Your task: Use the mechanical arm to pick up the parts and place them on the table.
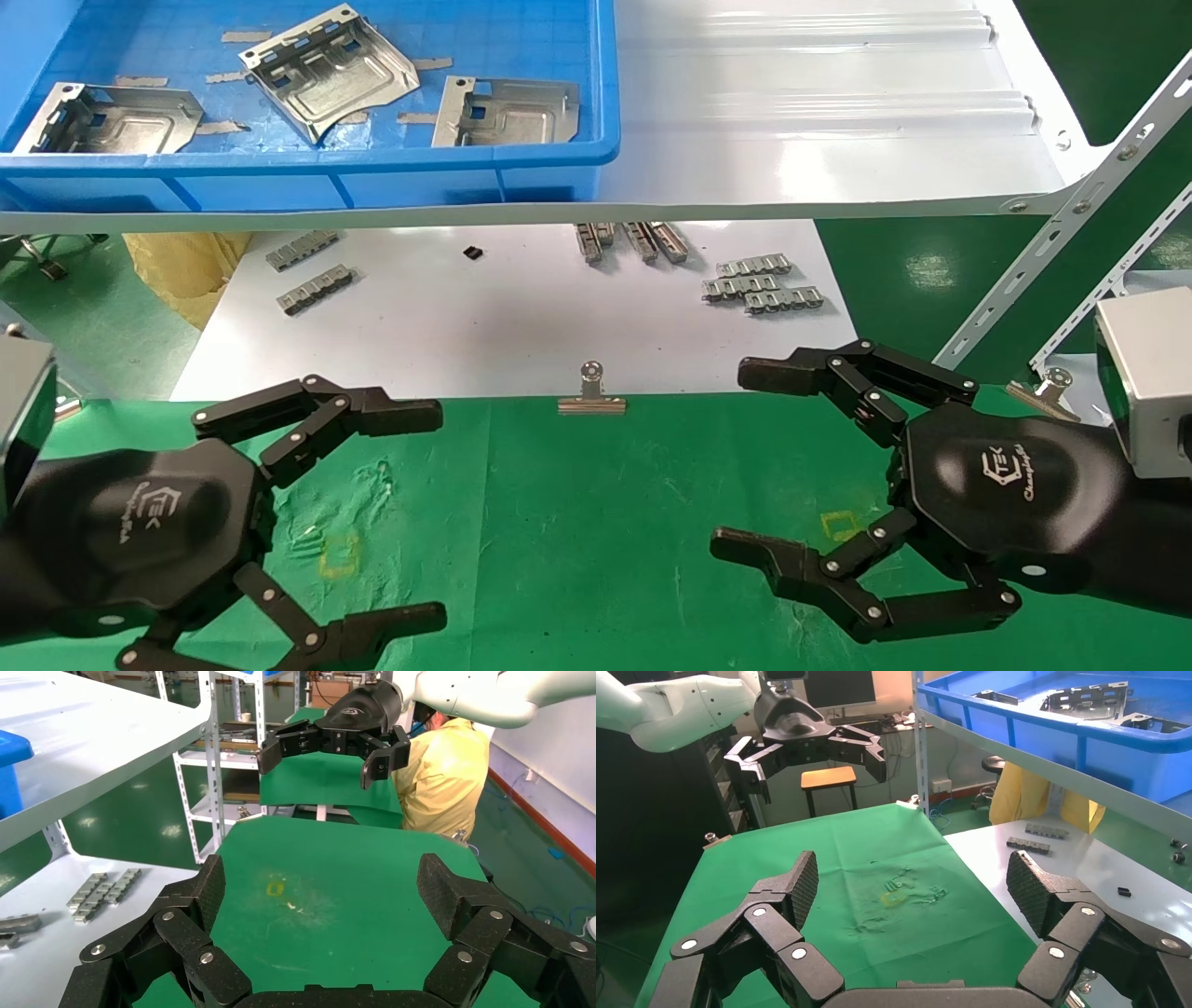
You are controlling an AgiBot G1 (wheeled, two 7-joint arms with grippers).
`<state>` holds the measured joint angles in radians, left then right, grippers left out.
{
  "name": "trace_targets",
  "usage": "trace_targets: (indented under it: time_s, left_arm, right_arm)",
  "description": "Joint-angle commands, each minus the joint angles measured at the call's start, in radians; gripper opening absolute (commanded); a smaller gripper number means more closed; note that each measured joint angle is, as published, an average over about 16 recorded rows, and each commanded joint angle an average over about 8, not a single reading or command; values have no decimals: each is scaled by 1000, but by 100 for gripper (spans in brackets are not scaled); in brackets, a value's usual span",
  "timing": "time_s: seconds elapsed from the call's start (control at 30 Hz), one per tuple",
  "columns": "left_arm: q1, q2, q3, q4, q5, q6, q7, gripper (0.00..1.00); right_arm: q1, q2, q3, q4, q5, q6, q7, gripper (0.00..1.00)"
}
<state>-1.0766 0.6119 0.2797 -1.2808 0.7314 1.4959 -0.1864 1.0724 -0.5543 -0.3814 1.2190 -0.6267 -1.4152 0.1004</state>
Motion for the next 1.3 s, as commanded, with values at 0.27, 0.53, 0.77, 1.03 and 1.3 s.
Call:
trace_targets:
  time_s: [0.27, 0.53, 0.77, 1.03, 1.3]
  left_arm:
    - [0, 0, 0, 0, 0, 0, 0, 100]
    - [0, 0, 0, 0, 0, 0, 0, 100]
    - [0, 0, 0, 0, 0, 0, 0, 100]
    - [0, 0, 0, 0, 0, 0, 0, 100]
    - [0, 0, 0, 0, 0, 0, 0, 100]
  right_arm:
    - [0, 0, 0, 0, 0, 0, 0, 100]
    - [0, 0, 0, 0, 0, 0, 0, 100]
    - [0, 0, 0, 0, 0, 0, 0, 100]
    - [0, 0, 0, 0, 0, 0, 0, 16]
    - [0, 0, 0, 0, 0, 0, 0, 0]
